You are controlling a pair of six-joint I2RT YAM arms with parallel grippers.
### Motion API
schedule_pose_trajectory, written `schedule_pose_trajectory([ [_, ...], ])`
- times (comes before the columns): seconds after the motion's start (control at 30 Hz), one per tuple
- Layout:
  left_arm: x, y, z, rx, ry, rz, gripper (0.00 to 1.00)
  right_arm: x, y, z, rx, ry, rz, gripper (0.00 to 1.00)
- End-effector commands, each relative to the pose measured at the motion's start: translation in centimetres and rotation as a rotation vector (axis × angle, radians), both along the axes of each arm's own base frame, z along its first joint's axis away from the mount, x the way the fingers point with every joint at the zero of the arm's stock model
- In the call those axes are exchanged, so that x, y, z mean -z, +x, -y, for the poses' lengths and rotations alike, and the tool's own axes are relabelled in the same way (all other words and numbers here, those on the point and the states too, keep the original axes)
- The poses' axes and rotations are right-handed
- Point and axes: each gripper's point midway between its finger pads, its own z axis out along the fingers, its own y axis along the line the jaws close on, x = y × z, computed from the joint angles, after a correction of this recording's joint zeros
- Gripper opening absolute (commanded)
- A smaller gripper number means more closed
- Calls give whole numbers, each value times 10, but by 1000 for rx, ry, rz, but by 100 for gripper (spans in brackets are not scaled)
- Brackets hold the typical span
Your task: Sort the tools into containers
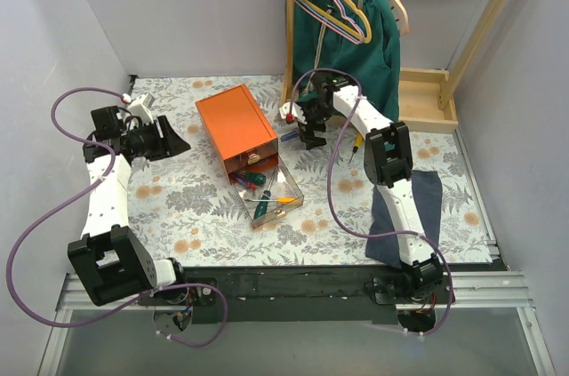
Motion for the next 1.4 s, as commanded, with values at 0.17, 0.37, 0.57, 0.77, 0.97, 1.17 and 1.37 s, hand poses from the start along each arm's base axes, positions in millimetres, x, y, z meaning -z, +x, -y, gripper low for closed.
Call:
schedule_pose_trajectory([
  [0.17,5,-8,-12,-30,26,1,50,46,-82,33,-130,-198,-261,93],
  [0.37,4,1,-10,-36,-13,13,50,50,-91,35,0,-246,-353,71],
  [0.57,-6,12,-10,-35,-40,39,50,78,-69,42,355,-355,-375,36],
  [0.77,-23,21,-7,-25,-72,87,50,31,-100,52,508,-276,-544,13],
  [0.97,-39,29,-4,-25,-113,130,50,-61,-120,64,582,-103,-507,1],
  [1.17,-54,31,0,-28,-146,156,49,-136,-168,45,508,102,-557,1],
  [1.37,-63,24,3,-36,-148,178,49,-149,-214,10,453,93,-637,1],
])
